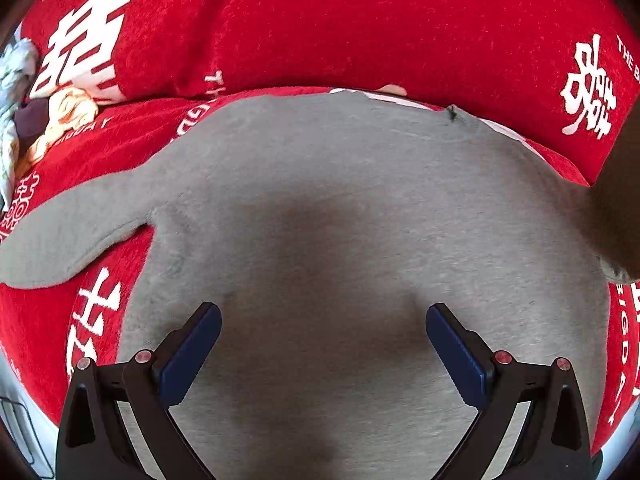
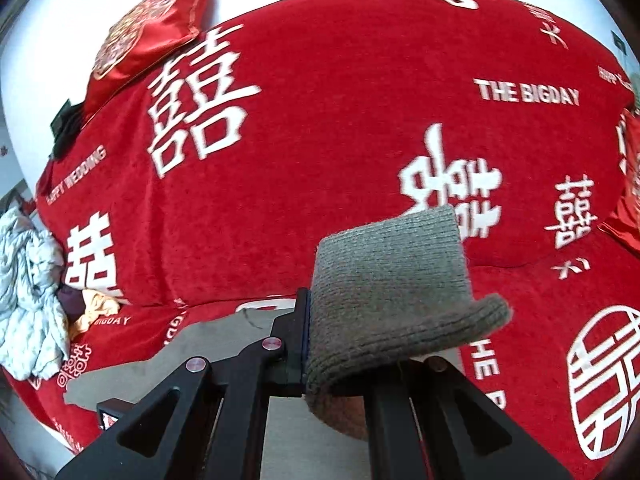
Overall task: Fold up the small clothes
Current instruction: 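Lift the sleeve with the right gripper and carry it across the sweater body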
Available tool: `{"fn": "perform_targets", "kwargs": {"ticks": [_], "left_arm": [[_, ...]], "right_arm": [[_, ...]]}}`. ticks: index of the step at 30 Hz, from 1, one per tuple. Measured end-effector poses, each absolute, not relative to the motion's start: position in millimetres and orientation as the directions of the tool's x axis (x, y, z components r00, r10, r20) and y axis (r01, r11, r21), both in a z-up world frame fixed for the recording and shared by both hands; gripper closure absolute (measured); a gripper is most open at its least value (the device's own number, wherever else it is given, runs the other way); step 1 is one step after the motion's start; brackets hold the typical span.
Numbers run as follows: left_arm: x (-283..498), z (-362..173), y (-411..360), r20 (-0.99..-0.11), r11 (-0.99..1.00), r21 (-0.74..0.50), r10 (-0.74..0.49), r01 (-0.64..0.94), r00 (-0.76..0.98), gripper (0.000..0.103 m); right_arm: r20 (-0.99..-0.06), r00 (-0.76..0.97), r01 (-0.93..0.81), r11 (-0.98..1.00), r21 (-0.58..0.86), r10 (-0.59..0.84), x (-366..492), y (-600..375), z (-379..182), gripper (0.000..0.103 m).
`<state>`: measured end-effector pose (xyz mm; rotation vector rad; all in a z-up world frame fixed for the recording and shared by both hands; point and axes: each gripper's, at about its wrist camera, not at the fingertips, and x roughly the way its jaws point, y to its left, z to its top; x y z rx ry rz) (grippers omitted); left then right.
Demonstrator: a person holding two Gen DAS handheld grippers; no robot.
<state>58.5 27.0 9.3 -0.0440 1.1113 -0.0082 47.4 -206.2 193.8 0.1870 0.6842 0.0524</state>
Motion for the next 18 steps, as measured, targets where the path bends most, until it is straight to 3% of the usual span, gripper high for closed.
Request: {"fn": "perform_targets", "kwargs": {"ticks": [18], "left_arm": [[46,19,101,-0.881,0.994,-0.069,-0.02,-0.087,0.472,0.0]], "right_arm": [[-0.696,0.692,-0.13,0.981,0.144,0.194,59,-66,133,0.097]]}}
